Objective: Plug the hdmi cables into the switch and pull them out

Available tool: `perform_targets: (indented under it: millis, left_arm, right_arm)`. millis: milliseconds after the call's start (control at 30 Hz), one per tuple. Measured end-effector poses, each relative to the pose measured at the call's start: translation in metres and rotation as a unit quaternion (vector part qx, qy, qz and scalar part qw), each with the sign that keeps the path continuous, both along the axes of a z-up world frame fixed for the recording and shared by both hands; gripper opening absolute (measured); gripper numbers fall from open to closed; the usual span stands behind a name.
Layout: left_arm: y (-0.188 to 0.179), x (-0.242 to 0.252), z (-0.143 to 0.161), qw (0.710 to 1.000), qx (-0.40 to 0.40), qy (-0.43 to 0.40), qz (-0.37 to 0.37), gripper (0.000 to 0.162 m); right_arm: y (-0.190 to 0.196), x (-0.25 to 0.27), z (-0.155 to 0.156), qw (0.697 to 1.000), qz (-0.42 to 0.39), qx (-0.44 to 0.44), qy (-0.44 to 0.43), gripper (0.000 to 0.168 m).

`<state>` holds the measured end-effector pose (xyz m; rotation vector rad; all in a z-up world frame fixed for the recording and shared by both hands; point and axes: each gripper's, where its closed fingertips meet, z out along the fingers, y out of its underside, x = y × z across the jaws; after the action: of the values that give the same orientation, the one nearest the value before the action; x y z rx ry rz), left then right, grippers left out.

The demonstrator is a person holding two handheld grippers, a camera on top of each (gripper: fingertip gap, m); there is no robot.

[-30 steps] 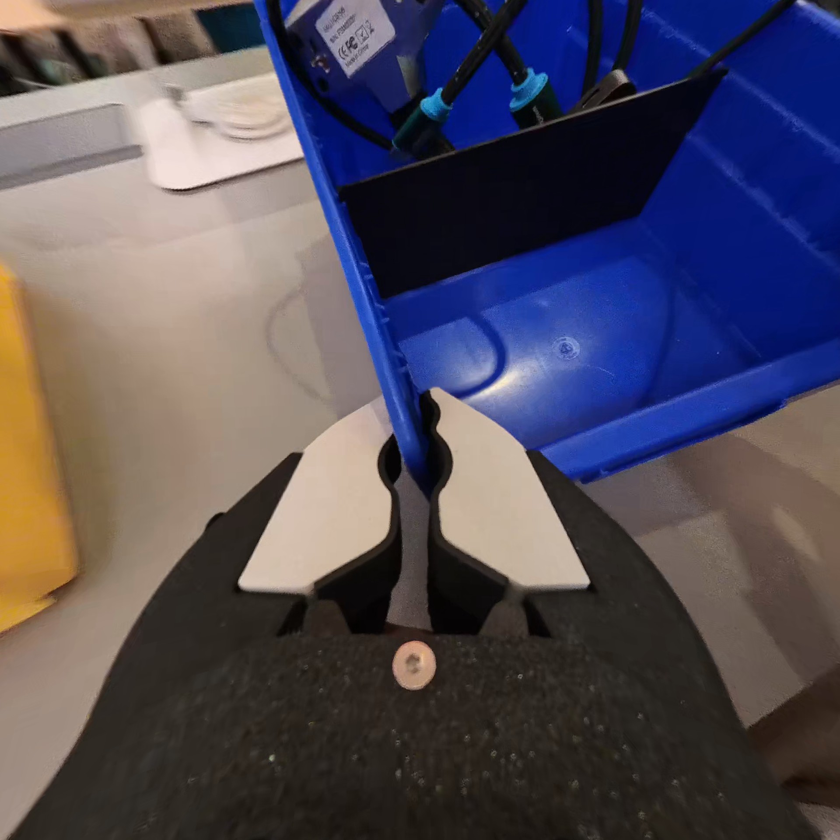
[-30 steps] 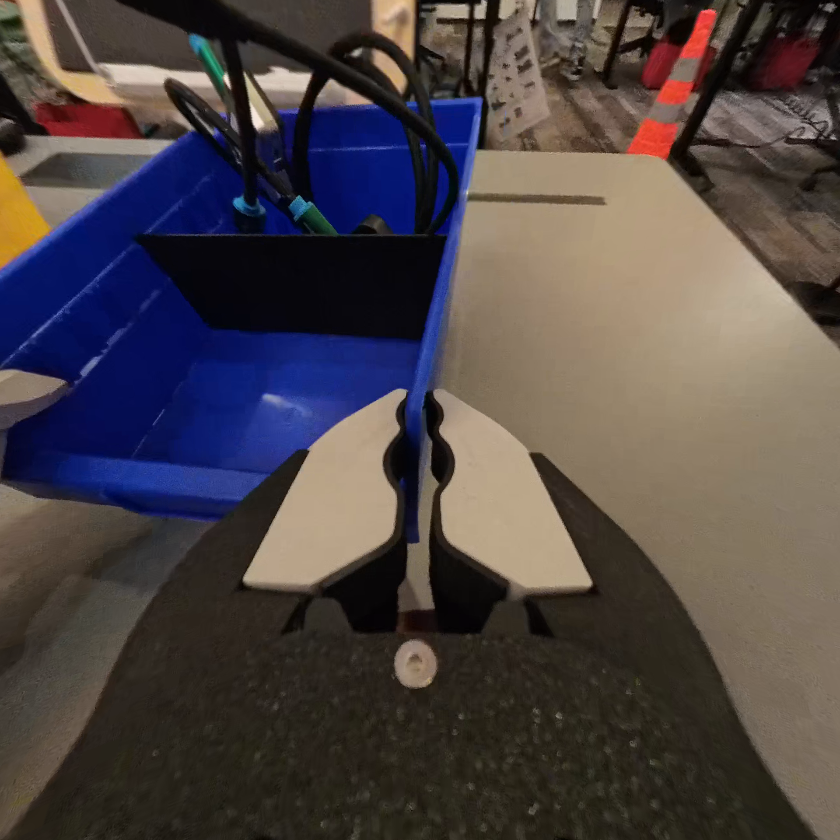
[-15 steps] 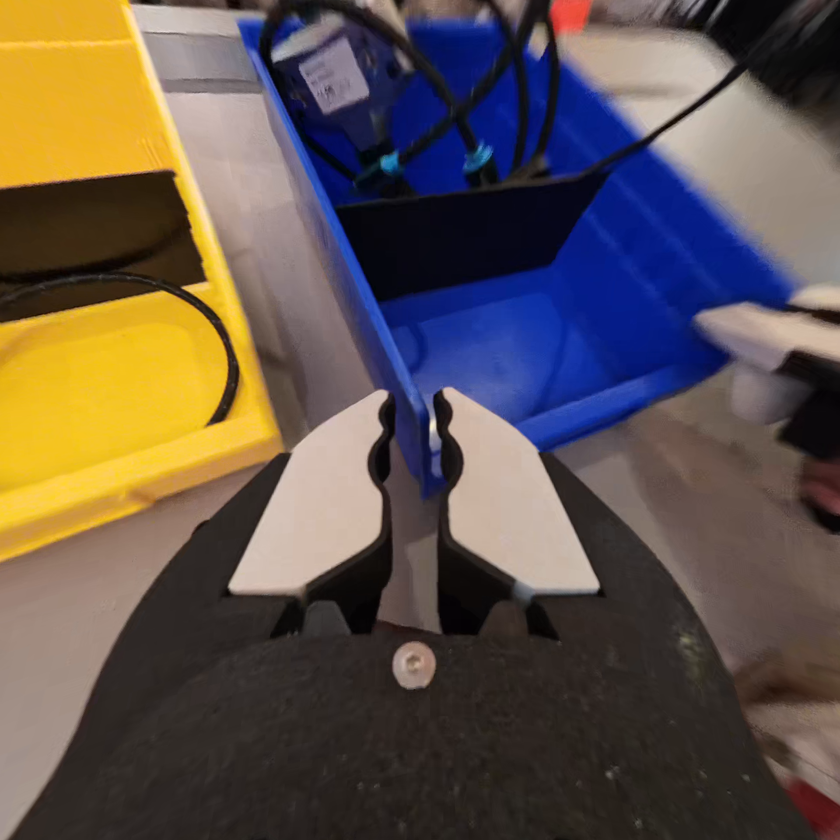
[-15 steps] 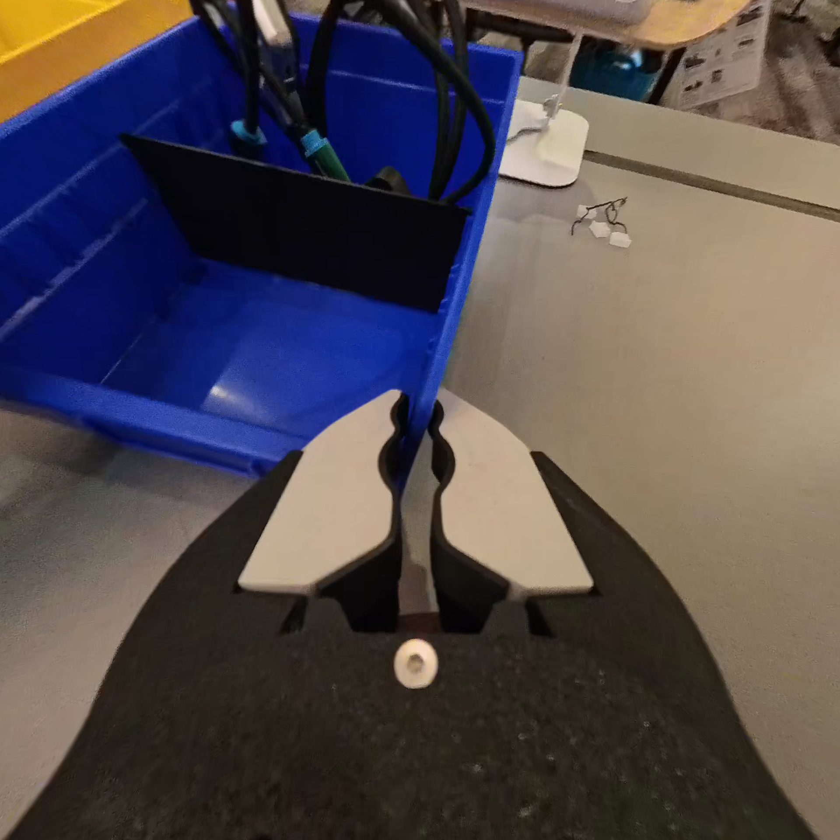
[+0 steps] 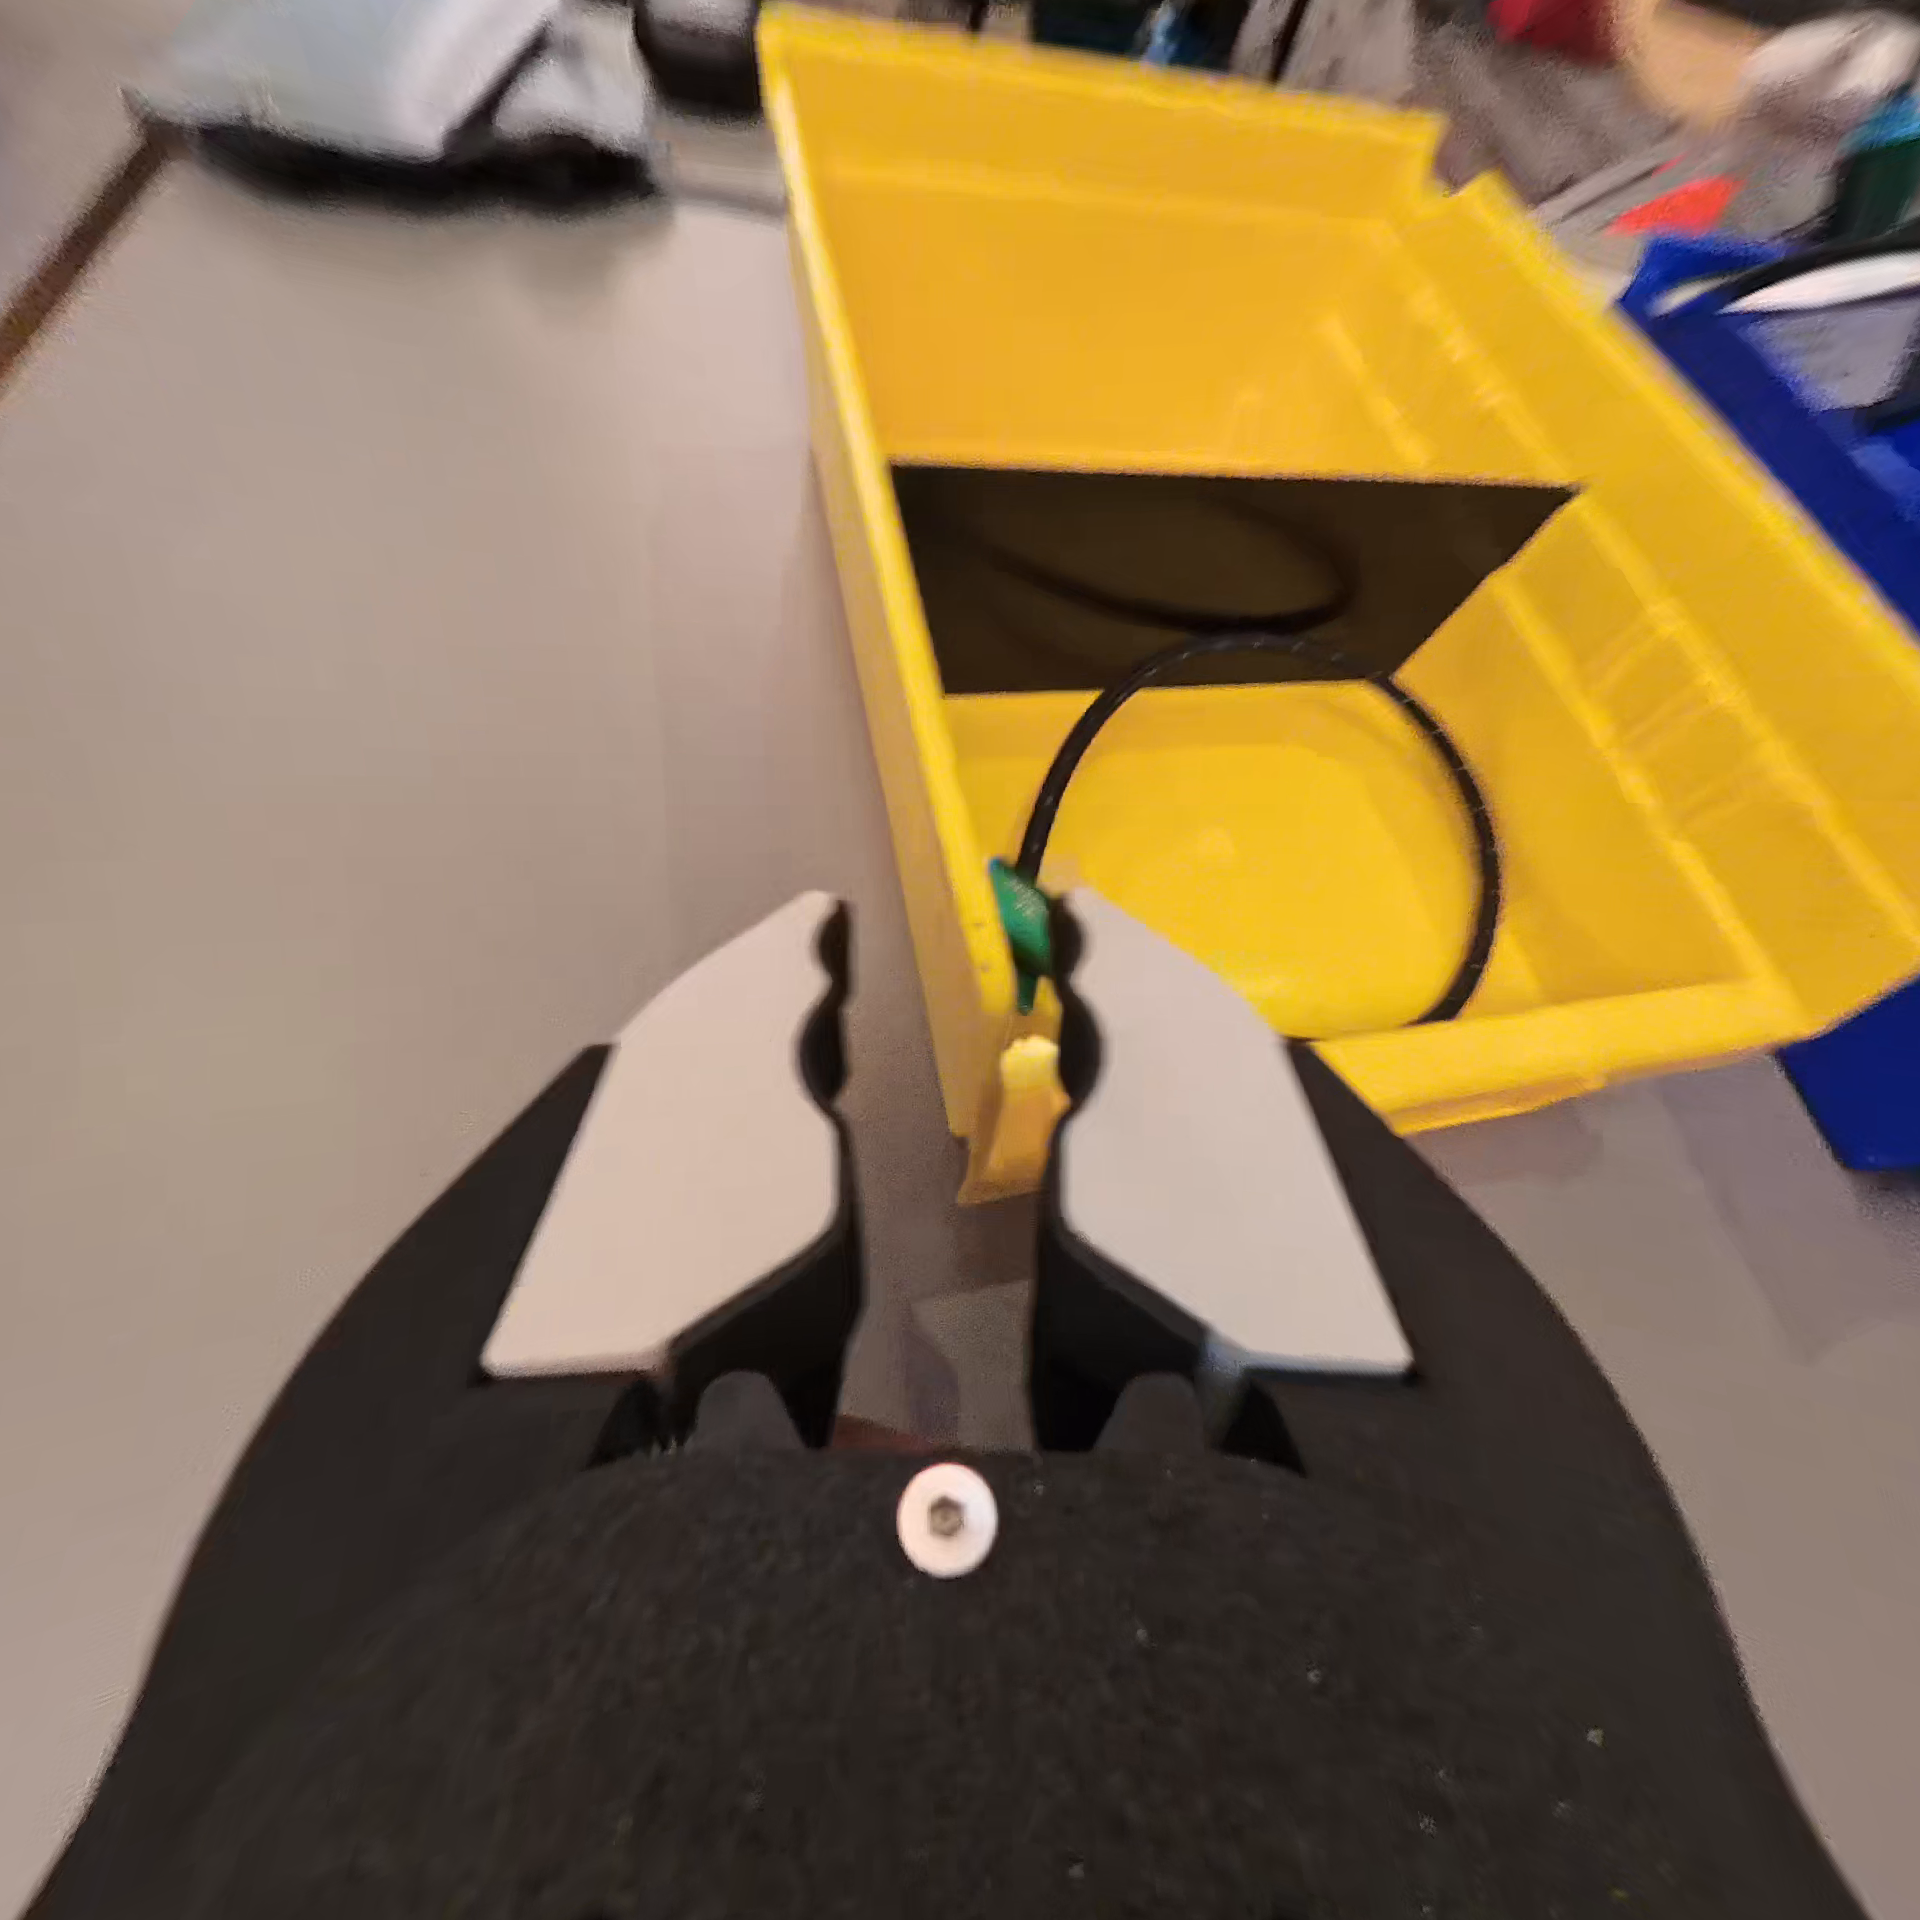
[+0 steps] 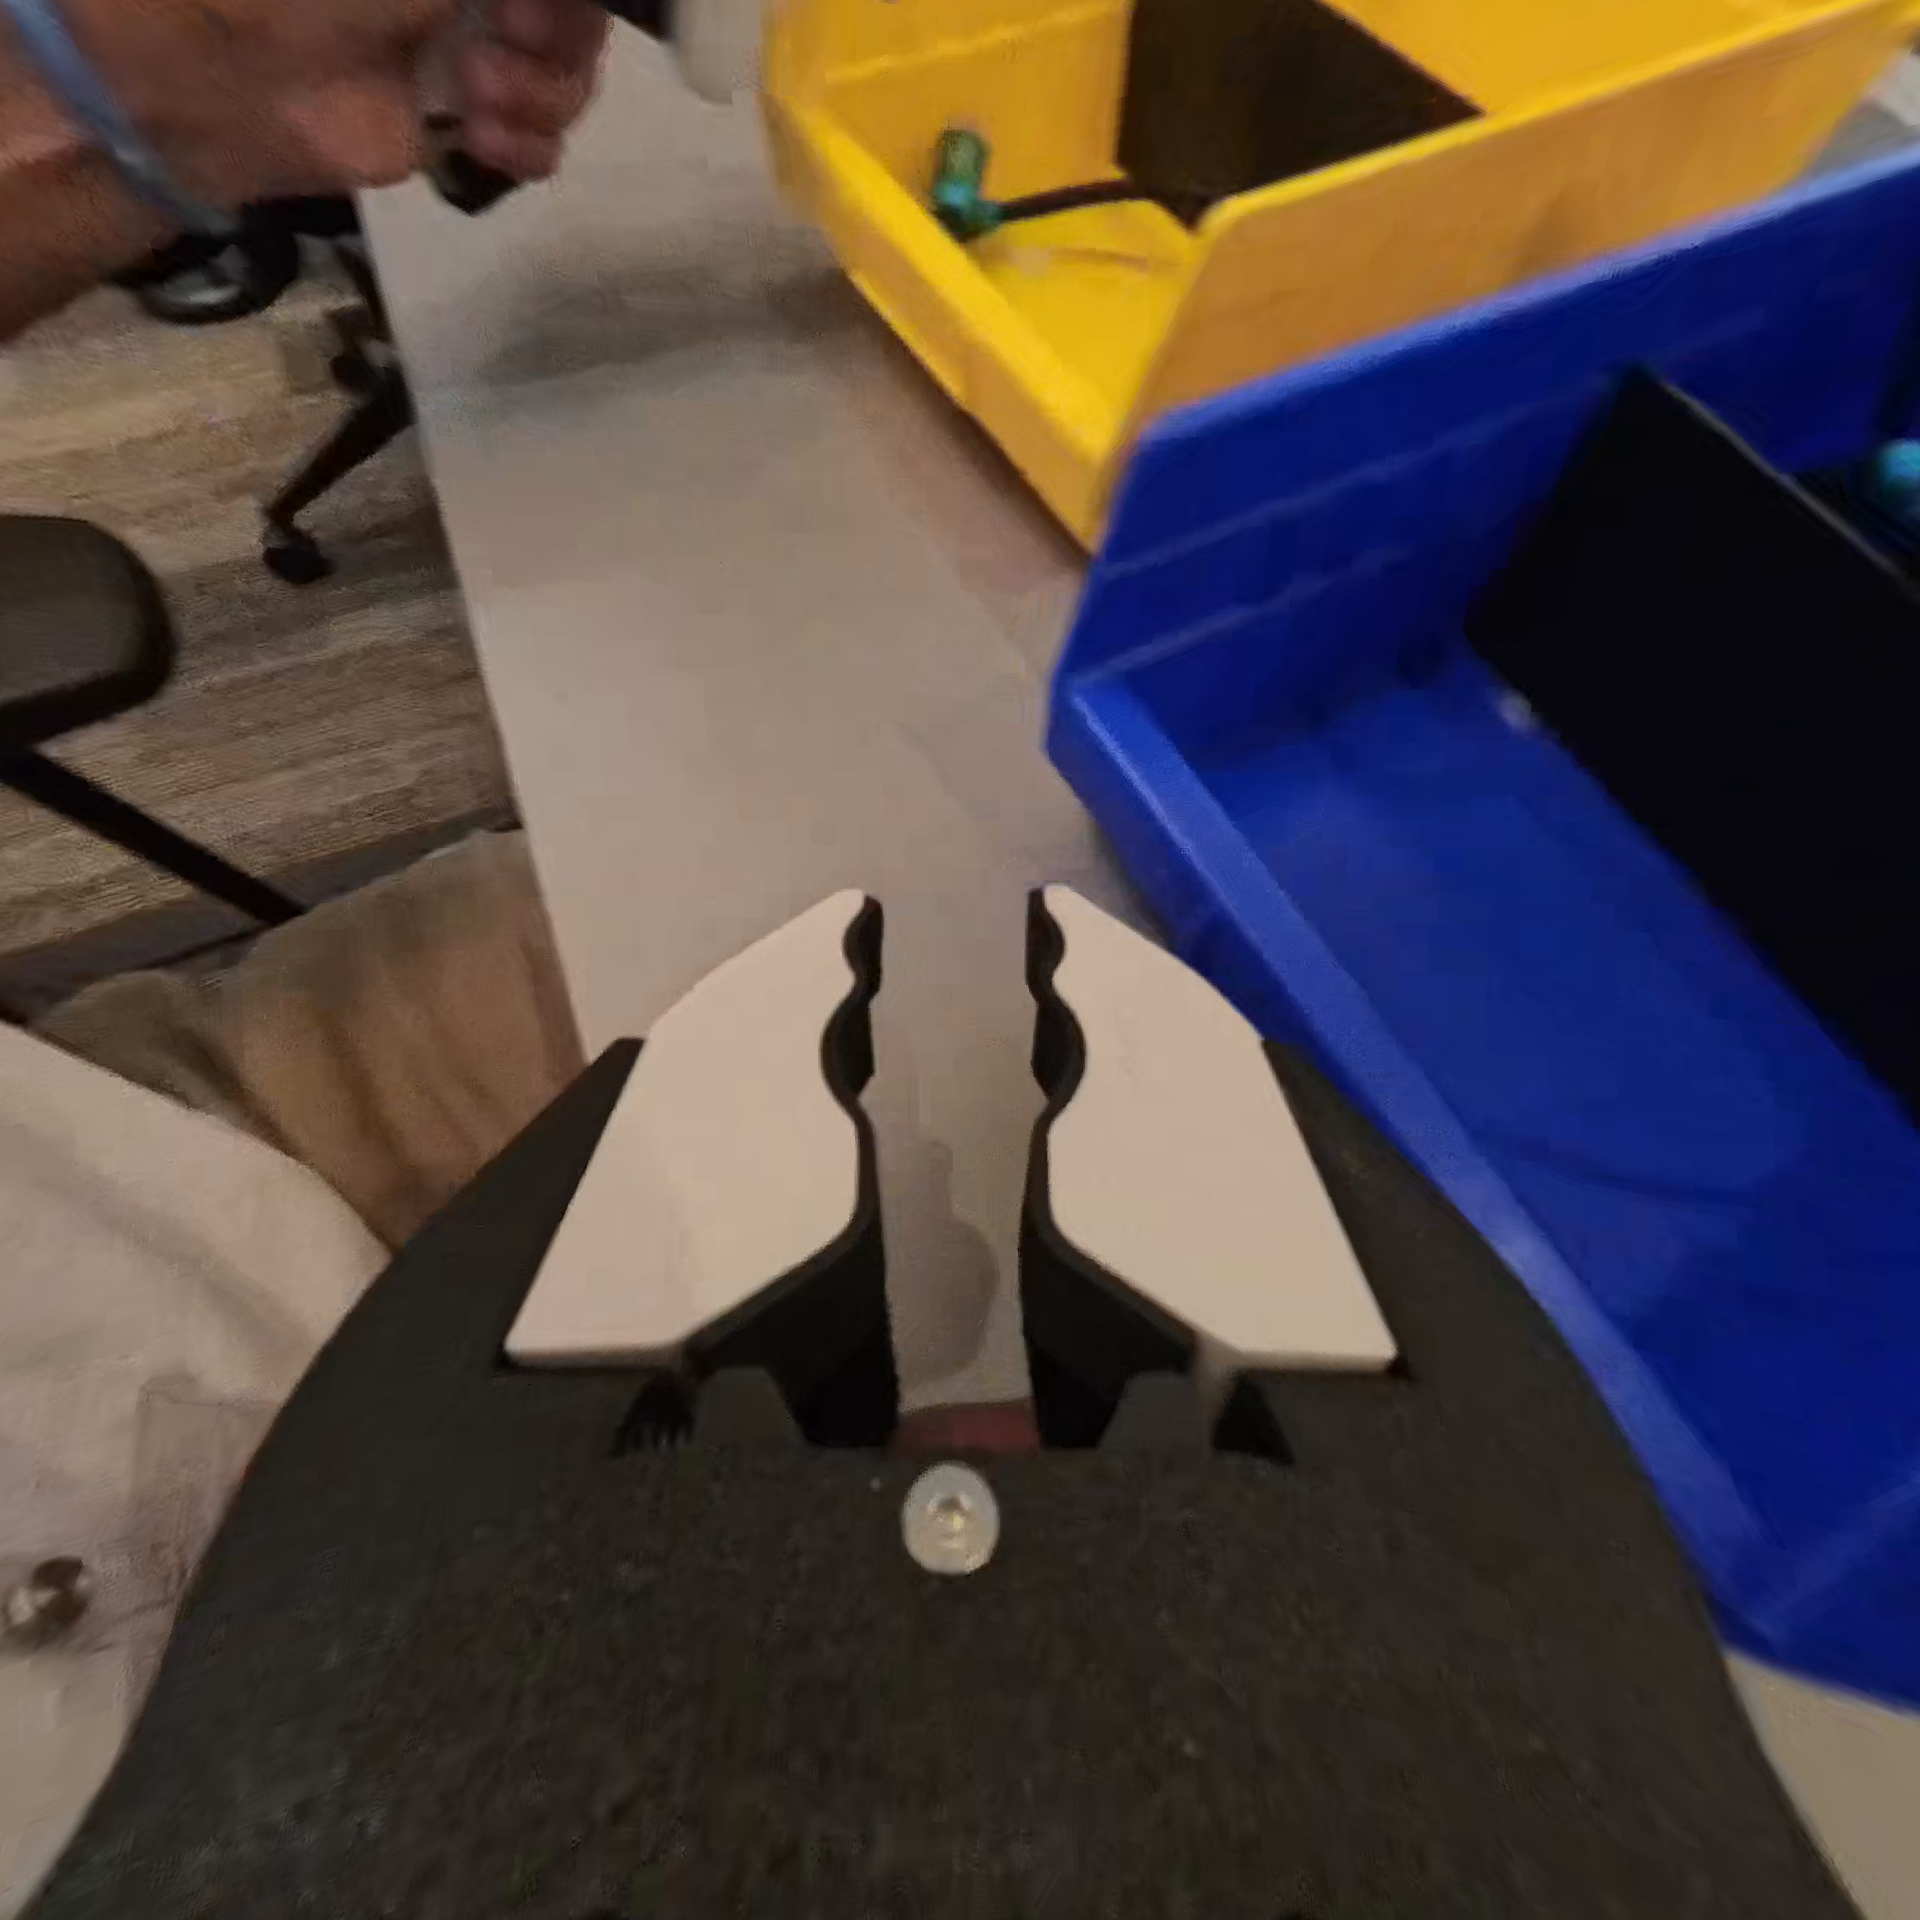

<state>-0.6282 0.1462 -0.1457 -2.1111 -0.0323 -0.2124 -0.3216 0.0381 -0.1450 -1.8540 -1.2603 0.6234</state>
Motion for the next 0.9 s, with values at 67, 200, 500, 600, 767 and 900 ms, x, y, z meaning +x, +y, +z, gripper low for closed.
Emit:
perform_targets:
  millis: [67,200,500,600,767,900]
  left_arm:
    - [-0.001,-0.001,-0.008,1.0,-0.014,-0.007,0.018,0.007]
    - [-0.036,-0.015,-0.009,0.995,-0.031,0.049,0.077,0.002]
    - [-0.139,0.023,-0.008,0.988,-0.016,0.045,0.144,0.004]
    - [-0.162,0.033,0.0,0.985,0.012,0.081,0.155,0.004]
    - [-0.177,0.049,0.042,0.979,0.062,0.089,0.174,0.004]
    - [-0.157,0.077,0.115,0.969,0.141,0.137,0.15,0.004]
  right_arm:
    - [-0.02,-0.035,0.004,0.998,0.051,-0.027,0.026,0.041]
    - [-0.013,-0.078,0.019,0.993,-0.007,-0.066,0.1,0.047]
    - [0.022,-0.109,0.006,0.972,-0.178,-0.097,0.12,0.03]
    - [0.028,-0.1,0.008,0.975,-0.203,-0.052,0.079,0.007]
    - [0.026,-0.092,0.061,0.967,-0.216,0.071,0.112,0.004]
    - [0.03,-0.06,0.123,0.95,-0.232,0.135,0.16,0.004]
